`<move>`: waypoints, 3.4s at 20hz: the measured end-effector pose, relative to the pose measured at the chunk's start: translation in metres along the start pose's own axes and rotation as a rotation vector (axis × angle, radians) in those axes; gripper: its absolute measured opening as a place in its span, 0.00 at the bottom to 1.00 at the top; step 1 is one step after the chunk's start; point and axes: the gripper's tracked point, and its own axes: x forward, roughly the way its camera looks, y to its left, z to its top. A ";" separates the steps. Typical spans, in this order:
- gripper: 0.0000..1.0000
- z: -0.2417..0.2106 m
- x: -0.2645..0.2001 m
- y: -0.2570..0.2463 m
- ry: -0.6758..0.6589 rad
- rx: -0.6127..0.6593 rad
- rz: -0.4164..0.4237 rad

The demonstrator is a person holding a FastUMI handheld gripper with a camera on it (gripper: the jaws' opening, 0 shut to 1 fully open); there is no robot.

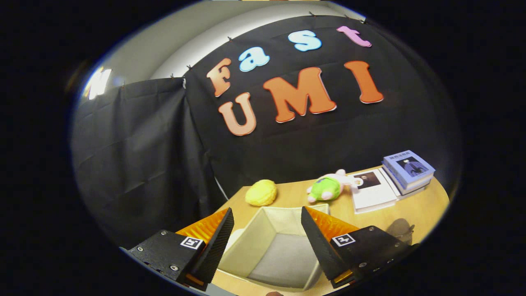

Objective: Open the storage box then place both shoes into the box .Put the left shoe in first, then the right shoe, with the right side of both shoes facing outward in a uniform manner.

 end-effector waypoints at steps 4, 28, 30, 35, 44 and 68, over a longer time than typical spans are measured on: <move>0.98 -0.021 -0.015 -0.070 0.000 -0.021 -0.160; 0.51 -0.170 -0.016 -0.202 0.311 -0.039 -0.514; 0.45 -0.179 -0.014 -0.202 0.349 -0.013 -0.520; 0.40 -0.196 -0.010 -0.203 0.426 -0.010 -0.525; 0.06 -0.194 -0.004 -0.206 0.416 -0.173 -0.510; 0.00 -0.014 -0.021 -0.136 0.072 0.036 -0.398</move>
